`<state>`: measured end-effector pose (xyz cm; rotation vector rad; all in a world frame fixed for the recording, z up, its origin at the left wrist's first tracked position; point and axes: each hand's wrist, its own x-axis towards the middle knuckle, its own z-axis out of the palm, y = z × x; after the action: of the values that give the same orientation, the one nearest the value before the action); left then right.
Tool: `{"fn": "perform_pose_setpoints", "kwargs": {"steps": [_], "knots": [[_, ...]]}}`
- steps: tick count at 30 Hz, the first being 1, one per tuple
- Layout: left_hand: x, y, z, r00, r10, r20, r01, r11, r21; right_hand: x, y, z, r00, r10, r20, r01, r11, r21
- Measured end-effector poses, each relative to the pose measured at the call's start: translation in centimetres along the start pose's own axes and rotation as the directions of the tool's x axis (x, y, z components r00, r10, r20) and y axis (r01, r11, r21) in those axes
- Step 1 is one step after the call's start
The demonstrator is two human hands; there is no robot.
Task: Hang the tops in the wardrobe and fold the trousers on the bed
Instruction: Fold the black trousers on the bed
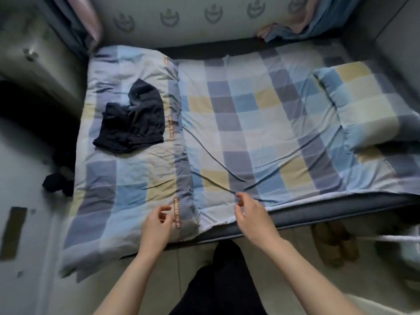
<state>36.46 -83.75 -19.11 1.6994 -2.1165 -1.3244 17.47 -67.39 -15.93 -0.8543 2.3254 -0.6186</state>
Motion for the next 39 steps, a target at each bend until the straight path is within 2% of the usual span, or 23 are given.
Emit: {"fn": "perform_pose_setpoints", "kwargs": {"steps": [5, 9, 14, 22, 26, 28, 30, 33, 36, 39], "knots": [[5.0, -1.7, 0.6, 0.979, -0.200, -0.051, 0.202, 0.978, 0.054, 8.3, -1.4, -0.1, 0.989, -0.076, 0.130, 0.085, 0.994, -0.065], [10.1, -3.2, 0.5, 0.955, -0.283, -0.087, 0.291, 0.952, 0.092, 15.8, -3.7, 0.7, 0.972, -0.132, 0.196, 0.154, 0.982, -0.105], [18.7, -5.6, 0.0, 0.949, -0.285, -0.133, 0.301, 0.946, 0.119, 25.4, -6.5, 4.6, 0.943, -0.175, 0.283, 0.224, 0.963, -0.148], [36.4, -11.6, -0.9, 0.960, -0.246, -0.132, 0.272, 0.932, 0.241, 42.8, -11.0, 16.5, 0.909, -0.257, 0.328, 0.344, 0.908, -0.240], [44.6, -13.9, -0.7, 0.946, -0.290, -0.142, 0.312, 0.935, 0.170, 49.8, -11.5, 22.4, 0.889, -0.274, 0.367, 0.393, 0.867, -0.305], [48.5, -15.5, -0.1, 0.947, -0.262, -0.183, 0.296, 0.936, 0.190, 53.1, -11.4, 25.8, 0.870, -0.301, 0.390, 0.439, 0.834, -0.335], [50.7, -16.0, 0.1, 0.966, -0.175, -0.188, 0.233, 0.907, 0.351, 54.9, -11.2, 27.4, 0.852, -0.309, 0.422, 0.478, 0.788, -0.388], [55.1, -18.5, 1.5, 0.981, -0.090, -0.174, 0.176, 0.799, 0.575, 58.4, -10.1, 31.6, 0.821, -0.326, 0.468, 0.543, 0.699, -0.466], [57.9, -18.9, 2.2, 0.985, -0.018, -0.170, 0.131, 0.721, 0.681, 60.6, -10.5, 33.7, 0.787, -0.382, 0.485, 0.600, 0.657, -0.457], [60.2, -20.0, 2.6, 0.990, 0.037, -0.134, 0.081, 0.630, 0.772, 62.5, -10.6, 35.8, 0.761, -0.375, 0.529, 0.642, 0.550, -0.534]]}}
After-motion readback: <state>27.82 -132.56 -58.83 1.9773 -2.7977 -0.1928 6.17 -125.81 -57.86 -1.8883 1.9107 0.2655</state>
